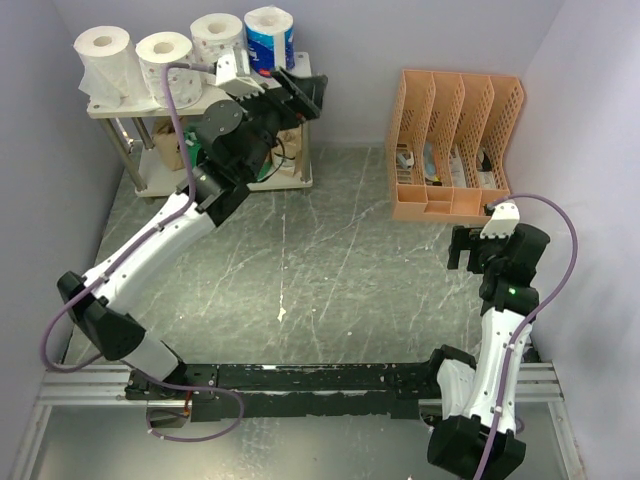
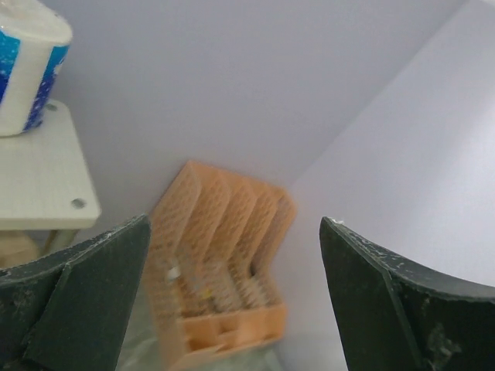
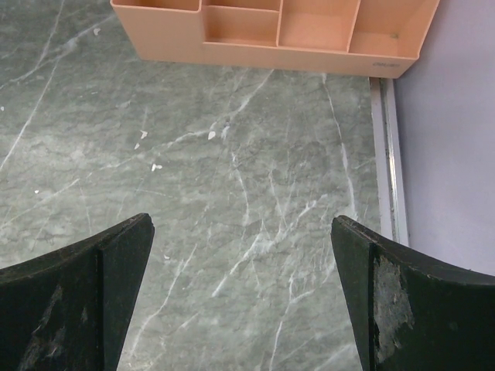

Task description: Place and organize the paper towels onto the shelf

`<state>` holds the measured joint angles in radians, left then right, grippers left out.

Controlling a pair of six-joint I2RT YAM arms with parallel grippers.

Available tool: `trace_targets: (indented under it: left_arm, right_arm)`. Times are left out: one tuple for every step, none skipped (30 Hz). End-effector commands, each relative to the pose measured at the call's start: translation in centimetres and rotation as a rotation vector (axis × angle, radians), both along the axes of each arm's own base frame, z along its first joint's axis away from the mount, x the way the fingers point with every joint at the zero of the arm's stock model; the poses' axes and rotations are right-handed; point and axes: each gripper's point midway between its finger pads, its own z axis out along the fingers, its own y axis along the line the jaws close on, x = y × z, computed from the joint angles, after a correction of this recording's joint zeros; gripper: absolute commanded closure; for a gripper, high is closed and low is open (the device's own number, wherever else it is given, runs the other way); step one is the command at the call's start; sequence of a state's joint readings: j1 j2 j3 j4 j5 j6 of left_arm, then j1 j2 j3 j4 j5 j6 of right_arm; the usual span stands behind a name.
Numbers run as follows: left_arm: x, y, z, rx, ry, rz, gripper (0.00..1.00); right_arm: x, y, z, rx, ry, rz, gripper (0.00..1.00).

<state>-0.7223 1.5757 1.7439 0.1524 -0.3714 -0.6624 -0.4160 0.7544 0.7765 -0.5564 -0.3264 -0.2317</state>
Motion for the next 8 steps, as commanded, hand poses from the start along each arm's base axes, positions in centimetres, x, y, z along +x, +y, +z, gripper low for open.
trace_targets:
  left_arm:
    - [-2.2, 0.3, -3.7, 0.436, -0.11, -0.049, 0.0]
    - [-2.7, 0.8, -4.9, 0.489, -0.1, -0.052, 0.0]
    - [-3.3, 1.5, -6.0, 0.533, -0.087, -0.052, 0.0]
    - [-3.9, 2.1, -6.8, 0.567, -0.08, -0.054, 0.0]
    - [-4.6, 2.7, -7.9, 0.603, -0.072, -0.064, 0.0]
    - [-5.5, 3.1, -8.5, 0.632, -0.077, -0.081, 0.0]
    - [-6.3, 3.6, -9.4, 0.664, -0.077, -0.096, 0.0]
    - [-7.0, 3.9, -10.8, 0.696, -0.067, -0.114, 0.0]
  right_arm:
    - [0.1, 0.0, 0.2, 0.001, -0.014, 0.003, 0.0]
    - [0.0, 0.0, 0.2, 0.001, -0.015, 0.005, 0.0]
    - [0.0, 0.1, 0.3, -0.001, -0.019, 0.011, 0.0]
    - [-0.1, 0.2, 0.2, 0.0, -0.027, 0.013, 0.0]
    - [0.0, 0.1, 0.4, -0.007, -0.046, 0.003, 0.0]
    - [0.1, -0.2, 0.8, -0.008, -0.065, -0.021, 0.0]
    - [0.2, -0.7, 1.3, -0.008, -0.077, -0.059, 0.0]
    - [0.2, -1.0, 1.5, -0.007, -0.078, -0.08, 0.0]
